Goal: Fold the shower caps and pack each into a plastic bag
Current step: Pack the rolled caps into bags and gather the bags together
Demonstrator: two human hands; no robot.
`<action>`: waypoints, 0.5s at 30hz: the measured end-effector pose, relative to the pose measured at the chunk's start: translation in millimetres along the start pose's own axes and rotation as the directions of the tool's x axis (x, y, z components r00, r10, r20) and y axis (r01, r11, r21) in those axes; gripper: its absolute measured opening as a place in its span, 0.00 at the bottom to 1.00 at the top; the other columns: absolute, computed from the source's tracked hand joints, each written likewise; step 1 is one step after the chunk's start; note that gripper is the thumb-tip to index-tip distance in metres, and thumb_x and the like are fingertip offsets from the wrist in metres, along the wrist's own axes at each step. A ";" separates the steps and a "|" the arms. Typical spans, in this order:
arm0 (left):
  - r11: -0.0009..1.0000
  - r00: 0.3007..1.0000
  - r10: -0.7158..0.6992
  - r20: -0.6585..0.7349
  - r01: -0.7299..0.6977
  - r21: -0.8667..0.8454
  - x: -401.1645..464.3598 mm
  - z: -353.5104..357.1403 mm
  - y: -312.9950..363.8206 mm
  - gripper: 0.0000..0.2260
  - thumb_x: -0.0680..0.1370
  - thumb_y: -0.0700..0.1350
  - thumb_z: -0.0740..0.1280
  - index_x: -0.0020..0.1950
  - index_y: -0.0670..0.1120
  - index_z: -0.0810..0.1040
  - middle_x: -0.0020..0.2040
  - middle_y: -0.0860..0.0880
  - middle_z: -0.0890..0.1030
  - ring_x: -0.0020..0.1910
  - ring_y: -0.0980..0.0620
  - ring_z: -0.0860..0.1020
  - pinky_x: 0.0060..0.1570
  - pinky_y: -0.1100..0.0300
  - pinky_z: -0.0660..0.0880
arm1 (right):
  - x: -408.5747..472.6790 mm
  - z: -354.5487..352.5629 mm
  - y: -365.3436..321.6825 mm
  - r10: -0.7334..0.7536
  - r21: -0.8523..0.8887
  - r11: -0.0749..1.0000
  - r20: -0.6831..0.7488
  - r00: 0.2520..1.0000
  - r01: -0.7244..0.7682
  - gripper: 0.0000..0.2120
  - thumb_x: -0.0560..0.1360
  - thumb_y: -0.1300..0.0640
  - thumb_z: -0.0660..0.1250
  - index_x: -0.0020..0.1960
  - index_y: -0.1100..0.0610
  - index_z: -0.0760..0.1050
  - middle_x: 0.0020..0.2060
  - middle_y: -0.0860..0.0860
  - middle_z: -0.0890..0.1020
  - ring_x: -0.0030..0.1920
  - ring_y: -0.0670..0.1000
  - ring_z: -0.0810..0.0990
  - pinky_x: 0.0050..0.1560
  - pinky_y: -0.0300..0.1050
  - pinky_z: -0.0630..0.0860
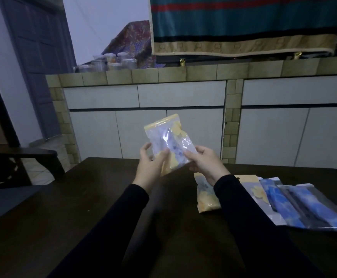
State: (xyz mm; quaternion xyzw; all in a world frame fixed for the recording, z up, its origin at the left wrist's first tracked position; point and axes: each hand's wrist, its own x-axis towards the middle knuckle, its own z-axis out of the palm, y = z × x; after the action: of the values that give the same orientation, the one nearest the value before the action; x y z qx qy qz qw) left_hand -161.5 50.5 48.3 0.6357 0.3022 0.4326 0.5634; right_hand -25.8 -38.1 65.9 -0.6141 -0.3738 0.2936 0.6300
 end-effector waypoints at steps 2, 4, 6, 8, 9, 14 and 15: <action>0.995 0.997 -0.070 -0.035 0.068 -0.073 2.5 0.1 -1.3 0.31 0.72 0.47 0.75 0.69 0.55 0.62 0.60 0.42 0.77 0.54 0.45 0.80 0.49 0.50 0.80 | -0.1 0.2 3.0 0.012 -0.080 0.997 -0.019 1.000 -0.014 0.03 0.76 0.57 0.68 0.49 0.53 0.79 0.47 0.54 0.84 0.42 0.51 0.80 0.40 0.42 0.76; 0.999 0.998 -0.037 -0.060 0.035 -0.033 4.3 -2.3 -0.7 0.24 0.72 0.42 0.75 0.63 0.54 0.69 0.57 0.45 0.79 0.52 0.47 0.81 0.43 0.53 0.81 | -0.4 -2.3 4.9 -0.011 -0.168 0.986 -0.062 0.998 0.001 0.08 0.75 0.52 0.70 0.49 0.55 0.81 0.46 0.55 0.84 0.46 0.54 0.81 0.47 0.48 0.78; 1.000 0.998 -0.029 -0.053 0.029 0.001 6.3 -3.2 -3.6 0.20 0.71 0.41 0.75 0.60 0.53 0.74 0.55 0.46 0.80 0.51 0.48 0.81 0.39 0.56 0.81 | -1.8 -6.6 5.7 -0.052 -0.266 0.964 -0.086 0.995 0.027 0.11 0.74 0.50 0.71 0.49 0.58 0.82 0.44 0.53 0.84 0.48 0.52 0.80 0.53 0.47 0.78; 0.996 0.998 -0.059 -0.025 0.061 0.066 7.7 -2.3 -9.8 0.18 0.72 0.41 0.75 0.60 0.49 0.76 0.55 0.45 0.80 0.50 0.49 0.81 0.38 0.59 0.78 | -3.9 -10.9 6.8 -0.068 -0.384 0.923 -0.089 0.994 0.029 0.12 0.74 0.51 0.71 0.49 0.60 0.82 0.42 0.53 0.83 0.46 0.50 0.80 0.51 0.45 0.77; 0.989 0.996 -0.090 0.012 0.088 0.117 7.9 -1.1 -14.3 0.18 0.73 0.41 0.74 0.61 0.46 0.77 0.55 0.44 0.80 0.48 0.50 0.81 0.37 0.62 0.77 | -5.0 -12.5 7.9 -0.060 -0.462 0.887 -0.082 0.995 0.016 0.12 0.74 0.51 0.71 0.48 0.61 0.82 0.41 0.55 0.83 0.43 0.51 0.80 0.48 0.45 0.76; 0.917 0.957 -0.254 0.141 0.192 0.349 -0.3 11.5 -35.1 0.16 0.78 0.41 0.67 0.66 0.43 0.74 0.53 0.47 0.79 0.46 0.53 0.79 0.38 0.63 0.77 | -13.2 -20.5 17.5 0.076 -0.676 0.732 -0.042 0.996 -0.084 0.14 0.73 0.51 0.71 0.39 0.64 0.81 0.30 0.54 0.75 0.32 0.50 0.72 0.35 0.42 0.69; 0.899 0.956 -0.257 0.140 0.183 0.399 -1.0 14.0 -39.2 0.16 0.78 0.42 0.67 0.66 0.44 0.74 0.55 0.47 0.79 0.50 0.52 0.79 0.45 0.60 0.78 | -14.2 -22.6 20.4 0.094 -0.710 0.697 -0.044 0.995 -0.098 0.14 0.73 0.51 0.71 0.36 0.61 0.79 0.28 0.52 0.73 0.31 0.49 0.71 0.33 0.41 0.67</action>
State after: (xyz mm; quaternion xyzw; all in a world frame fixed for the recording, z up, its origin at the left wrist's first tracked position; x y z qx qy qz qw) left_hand -145.4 50.4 9.9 0.7328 0.3957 0.2365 0.5005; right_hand -13.0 -60.9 44.9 -0.8287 -0.4242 0.1579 0.3292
